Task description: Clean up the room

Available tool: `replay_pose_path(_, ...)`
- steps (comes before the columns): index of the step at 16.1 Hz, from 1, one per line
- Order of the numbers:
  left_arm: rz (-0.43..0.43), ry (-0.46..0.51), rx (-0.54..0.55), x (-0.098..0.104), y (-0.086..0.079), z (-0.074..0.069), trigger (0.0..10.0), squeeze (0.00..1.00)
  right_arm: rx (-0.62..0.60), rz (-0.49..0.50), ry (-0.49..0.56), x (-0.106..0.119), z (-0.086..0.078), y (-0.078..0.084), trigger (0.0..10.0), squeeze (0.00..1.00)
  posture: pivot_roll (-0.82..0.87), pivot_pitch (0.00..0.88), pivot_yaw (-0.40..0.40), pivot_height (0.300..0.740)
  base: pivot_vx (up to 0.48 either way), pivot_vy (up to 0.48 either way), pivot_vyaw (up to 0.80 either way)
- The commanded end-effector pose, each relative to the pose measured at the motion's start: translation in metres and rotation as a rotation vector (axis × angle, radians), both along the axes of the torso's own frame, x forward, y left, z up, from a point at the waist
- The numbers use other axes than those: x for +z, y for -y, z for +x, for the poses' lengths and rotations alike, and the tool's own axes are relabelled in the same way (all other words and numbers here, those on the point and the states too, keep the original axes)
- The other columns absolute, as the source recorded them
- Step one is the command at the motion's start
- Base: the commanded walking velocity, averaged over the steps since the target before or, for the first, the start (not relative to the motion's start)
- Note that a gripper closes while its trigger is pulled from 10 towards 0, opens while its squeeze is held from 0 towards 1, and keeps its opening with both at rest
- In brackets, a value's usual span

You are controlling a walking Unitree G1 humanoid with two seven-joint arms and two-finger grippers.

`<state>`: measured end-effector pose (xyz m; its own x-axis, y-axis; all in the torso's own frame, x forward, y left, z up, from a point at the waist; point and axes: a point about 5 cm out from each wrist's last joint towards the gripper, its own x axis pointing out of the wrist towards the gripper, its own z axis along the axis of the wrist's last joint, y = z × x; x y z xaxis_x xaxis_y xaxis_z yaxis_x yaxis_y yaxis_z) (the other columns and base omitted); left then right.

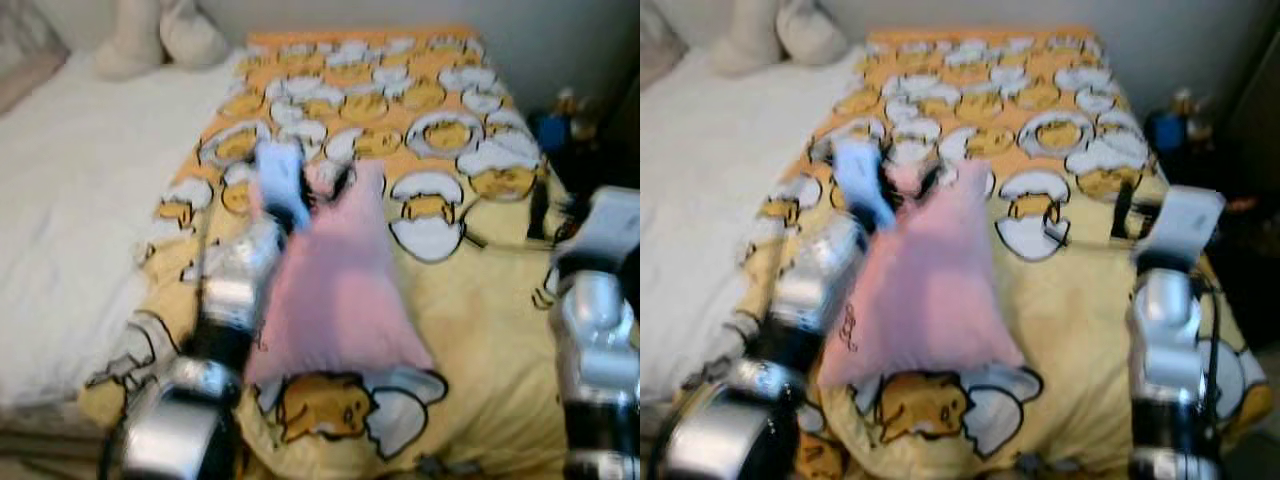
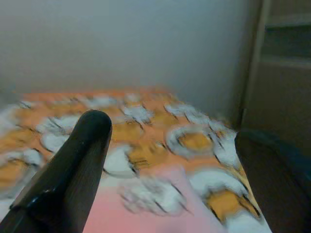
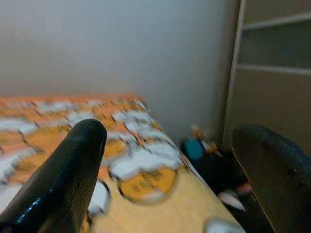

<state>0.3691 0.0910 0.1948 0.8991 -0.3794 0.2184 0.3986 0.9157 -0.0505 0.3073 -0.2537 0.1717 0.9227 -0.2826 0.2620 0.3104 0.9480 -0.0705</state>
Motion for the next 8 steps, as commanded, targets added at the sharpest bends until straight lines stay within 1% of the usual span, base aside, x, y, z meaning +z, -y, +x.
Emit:
replay_pose_path(1, -0.017, -0.034, 0.08, 0.005, -0.024, 0.007, 10.0, 0.0, 0.044, 0.03, 0.007, 0.007, 0.005, -0.004, 10.0, 0.07, -0.11, 0.0, 0.075, 0.731, 0.0, 0.0, 0.0)
replay_pose_path(2, -0.027, -0.085, 0.117, 0.007, -0.037, 0.016, 10.0, 0.0, 0.081, 0.067, -0.019, 0.006, 0.013, -0.004, 10.0, 0.07, -0.11, 0.0, 0.078, 0.731, 0.0, 0.0, 0.0)
replay_pose_path(3, -0.051, -0.142, 0.156, 0.01, -0.056, 0.026, 10.0, 0.0, 0.123, 0.117, -0.053, 0.002, 0.023, -0.004, 10.0, 0.07, -0.11, 0.0, 0.074, 0.731, 0.0, 0.0, 0.0)
replay_pose_path(4, -0.057, -0.166, 0.171, 0.01, -0.065, 0.028, 10.0, 0.0, 0.135, 0.141, -0.064, 0.0, 0.027, -0.005, 10.0, 0.07, -0.11, 0.0, 0.073, 0.731, 0.0, 0.0, 0.0)
replay_pose_path(5, -0.078, -0.209, 0.195, 0.009, -0.079, 0.032, 10.0, 0.0, 0.155, 0.182, -0.087, -0.004, 0.032, -0.005, 10.0, 0.07, -0.1, 0.0, 0.07, 0.731, 0.0, 0.0, 0.0)
replay_pose_path(6, -0.13, -0.263, 0.207, 0.006, -0.093, 0.033, 10.0, 0.0, 0.187, 0.232, -0.12, -0.009, 0.037, -0.008, 10.0, 0.07, -0.1, 0.0, 0.068, 0.731, 0.0, 0.0, 0.0)
replay_pose_path(7, -0.154, -0.303, 0.194, 0.002, -0.096, 0.033, 10.0, 0.0, 0.203, 0.291, -0.14, -0.013, 0.039, -0.009, 10.0, 0.07, -0.09, 0.0, 0.063, 0.731, 0.0, 0.0, 0.0)
replay_pose_path(8, -0.232, -0.415, 0.174, -0.015, -0.103, 0.03, 10.0, 0.0, 0.24, 0.479, -0.183, -0.025, 0.043, -0.011, 10.0, 0.07, -0.09, 0.0, 0.051, 0.731, 0.0, 0.0, 0.0)
